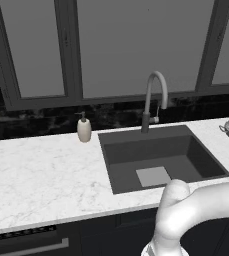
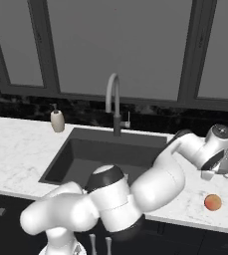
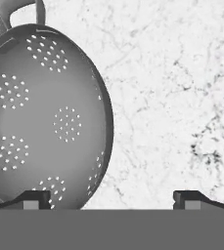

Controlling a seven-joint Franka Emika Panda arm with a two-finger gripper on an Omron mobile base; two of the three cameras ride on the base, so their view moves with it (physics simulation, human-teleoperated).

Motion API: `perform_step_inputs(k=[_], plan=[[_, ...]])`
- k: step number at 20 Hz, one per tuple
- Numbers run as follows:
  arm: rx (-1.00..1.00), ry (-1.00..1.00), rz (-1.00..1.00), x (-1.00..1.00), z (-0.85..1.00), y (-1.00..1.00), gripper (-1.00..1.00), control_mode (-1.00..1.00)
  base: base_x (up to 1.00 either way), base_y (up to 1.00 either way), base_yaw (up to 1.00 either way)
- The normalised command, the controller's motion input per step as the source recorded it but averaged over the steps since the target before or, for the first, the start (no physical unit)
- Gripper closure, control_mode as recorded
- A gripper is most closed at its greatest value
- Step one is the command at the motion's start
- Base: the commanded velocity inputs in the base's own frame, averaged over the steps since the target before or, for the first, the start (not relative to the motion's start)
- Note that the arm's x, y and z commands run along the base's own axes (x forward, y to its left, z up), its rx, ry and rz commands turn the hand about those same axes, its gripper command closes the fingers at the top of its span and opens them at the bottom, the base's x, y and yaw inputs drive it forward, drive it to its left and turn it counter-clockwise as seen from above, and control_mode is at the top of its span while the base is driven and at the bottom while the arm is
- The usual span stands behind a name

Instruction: Put the colander in the sink, put the peach in the colander, and turn on the sink faucet and pour water over the colander.

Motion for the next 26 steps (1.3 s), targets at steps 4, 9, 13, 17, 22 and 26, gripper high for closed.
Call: perform_step_inputs(k=[4,9,13,17,22,26], plan=[[0.0,0.0,0.0,0.4,-0.28,-0.11,-1.0,-1.0,0.0,0.0,0.0],[0.0,0.0,0.0,0.26,-0.45,-0.03,-1.0,-1.0,0.0,0.0,0.0],[0.0,0.0,-0.03,0.09,-0.68,0.0,-1.0,-1.0,0.0,0.0,0.0],[-0.03,0.05,-0.12,0.0,-0.9,0.0,-1.0,-1.0,0.0,0.0,0.0],[-0.01,0.05,-0.14,0.0,-0.71,0.01,1.0,-1.0,0.0,0.0,0.0],[0.0,-0.02,-0.09,0.0,-0.33,0.13,1.0,-1.0,0.0,0.0,0.0]])
